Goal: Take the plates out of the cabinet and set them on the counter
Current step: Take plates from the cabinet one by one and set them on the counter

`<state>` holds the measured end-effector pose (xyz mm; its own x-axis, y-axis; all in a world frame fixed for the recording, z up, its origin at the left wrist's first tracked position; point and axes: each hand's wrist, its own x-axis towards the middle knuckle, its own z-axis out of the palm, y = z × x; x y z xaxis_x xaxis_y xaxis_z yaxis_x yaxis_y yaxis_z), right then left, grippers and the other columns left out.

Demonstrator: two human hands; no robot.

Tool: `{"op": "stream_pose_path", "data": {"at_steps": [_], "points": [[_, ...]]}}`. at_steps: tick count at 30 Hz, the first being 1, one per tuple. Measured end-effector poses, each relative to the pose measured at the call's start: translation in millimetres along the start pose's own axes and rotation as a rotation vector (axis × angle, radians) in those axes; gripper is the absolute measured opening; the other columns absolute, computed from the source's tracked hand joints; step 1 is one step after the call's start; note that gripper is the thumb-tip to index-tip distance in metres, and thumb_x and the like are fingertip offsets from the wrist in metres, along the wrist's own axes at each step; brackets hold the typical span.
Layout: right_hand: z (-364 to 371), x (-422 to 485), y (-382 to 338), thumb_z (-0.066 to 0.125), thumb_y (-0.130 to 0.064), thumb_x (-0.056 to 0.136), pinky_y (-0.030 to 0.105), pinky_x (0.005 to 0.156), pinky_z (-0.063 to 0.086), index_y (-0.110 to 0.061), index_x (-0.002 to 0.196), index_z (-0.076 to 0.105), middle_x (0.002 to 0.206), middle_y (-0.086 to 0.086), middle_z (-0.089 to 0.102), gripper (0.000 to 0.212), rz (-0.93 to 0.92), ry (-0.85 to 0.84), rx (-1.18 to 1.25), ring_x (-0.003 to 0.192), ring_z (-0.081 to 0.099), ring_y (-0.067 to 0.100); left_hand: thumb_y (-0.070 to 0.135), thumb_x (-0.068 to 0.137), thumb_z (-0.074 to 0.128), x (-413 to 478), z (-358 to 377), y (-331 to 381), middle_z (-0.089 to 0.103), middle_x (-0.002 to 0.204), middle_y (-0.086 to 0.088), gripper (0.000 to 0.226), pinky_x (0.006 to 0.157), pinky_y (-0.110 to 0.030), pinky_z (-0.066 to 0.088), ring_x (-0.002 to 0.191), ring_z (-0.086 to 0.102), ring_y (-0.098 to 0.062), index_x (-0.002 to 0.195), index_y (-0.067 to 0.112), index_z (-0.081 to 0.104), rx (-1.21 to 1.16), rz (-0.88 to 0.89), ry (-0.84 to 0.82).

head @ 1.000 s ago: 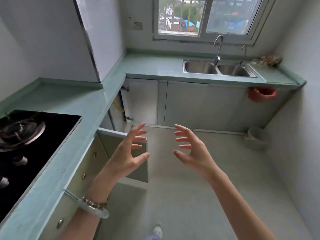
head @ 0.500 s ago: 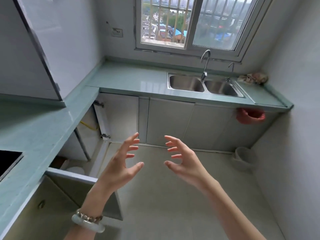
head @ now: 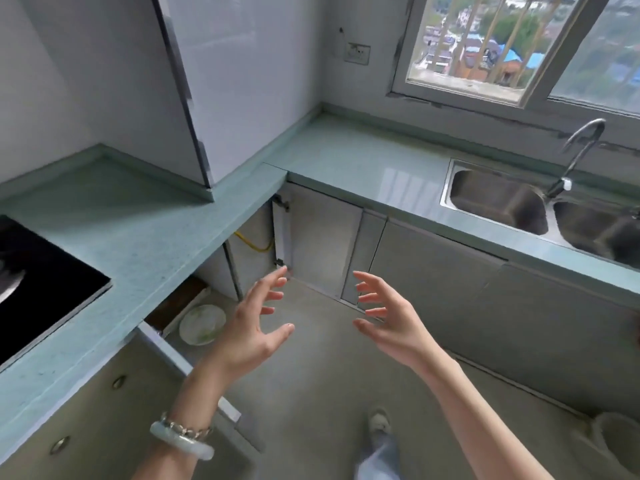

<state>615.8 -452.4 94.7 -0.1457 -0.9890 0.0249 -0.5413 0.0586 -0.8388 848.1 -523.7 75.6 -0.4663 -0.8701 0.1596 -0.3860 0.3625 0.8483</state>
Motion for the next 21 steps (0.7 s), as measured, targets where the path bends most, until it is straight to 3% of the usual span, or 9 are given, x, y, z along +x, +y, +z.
{"op": "stream_pose_path", "data": {"at_steps": [5,11,21], "points": [[-29.4,89.4,28.6,0.067,-0.005,0.079,0.022,0.090,0.048,-0.030,0.133,0.047,0.118,-0.008,0.058,0.063,-0.129,-0.179,-0.006,0.107,0.056,0.005,0.005,0.079,0.073,43.1,32.9,-1.5,0.048,0.131,0.014,0.082,0.092,-0.009,0.041,0.114,0.048,0.009,0.138,0.040,0.029,0.005,-0.145,0.194],[-56.8,178.9,40.2,0.067,-0.007,0.081,0.022,0.092,0.048,-0.030,0.135,0.044,0.120,-0.008,0.056,0.063,-0.259,-0.433,-0.014,0.109,0.054,0.003,0.001,0.078,0.073,85.6,64.9,14.9,0.047,0.135,0.004,0.082,0.093,-0.013,0.042,0.117,0.050,0.000,0.141,0.031,0.029,0.037,-0.275,0.403],[3.8,254.9,41.8,0.068,-0.007,0.080,0.026,0.090,0.050,-0.027,0.135,0.046,0.121,-0.007,0.057,0.063,-0.410,-0.794,0.009,0.108,0.055,0.005,0.010,0.081,0.071,81.3,68.3,-3.6,0.042,0.139,0.015,0.084,0.096,-0.014,0.041,0.120,0.047,0.005,0.146,0.036,0.025,0.079,-0.527,0.680]]}}
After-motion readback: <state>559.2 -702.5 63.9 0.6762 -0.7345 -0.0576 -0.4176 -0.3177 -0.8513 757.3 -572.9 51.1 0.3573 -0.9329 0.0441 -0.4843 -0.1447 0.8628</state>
